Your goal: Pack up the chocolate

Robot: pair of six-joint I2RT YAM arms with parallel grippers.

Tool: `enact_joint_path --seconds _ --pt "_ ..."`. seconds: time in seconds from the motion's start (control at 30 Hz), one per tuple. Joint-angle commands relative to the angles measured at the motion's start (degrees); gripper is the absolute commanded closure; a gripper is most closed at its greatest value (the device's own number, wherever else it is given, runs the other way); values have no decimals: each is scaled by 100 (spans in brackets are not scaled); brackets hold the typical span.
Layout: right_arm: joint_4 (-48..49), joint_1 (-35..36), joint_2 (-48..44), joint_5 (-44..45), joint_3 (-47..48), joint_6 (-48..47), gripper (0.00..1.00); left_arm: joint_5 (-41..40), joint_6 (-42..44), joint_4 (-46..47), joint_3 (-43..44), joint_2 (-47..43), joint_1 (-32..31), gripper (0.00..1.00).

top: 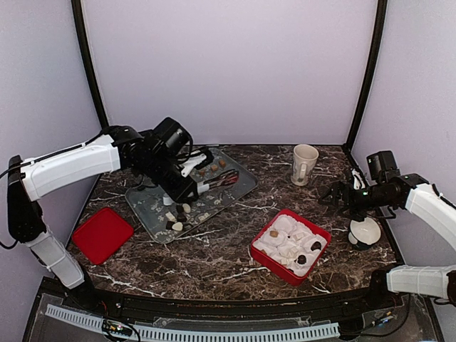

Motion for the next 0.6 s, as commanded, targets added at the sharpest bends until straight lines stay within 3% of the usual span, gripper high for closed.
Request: enact_joint_path --seconds 0.0,0.3,0.57 --pt "144 -47 1 -51 181 -49 0 302 -214 509 412 100 -653 93" --pt "40 -46 -111 33 173 -44 0 345 -317 498 1450 1350 -1523 91" --pt "13 -51 -245 29 65 46 0 100 -395 233 1982 2128 -1680 89"
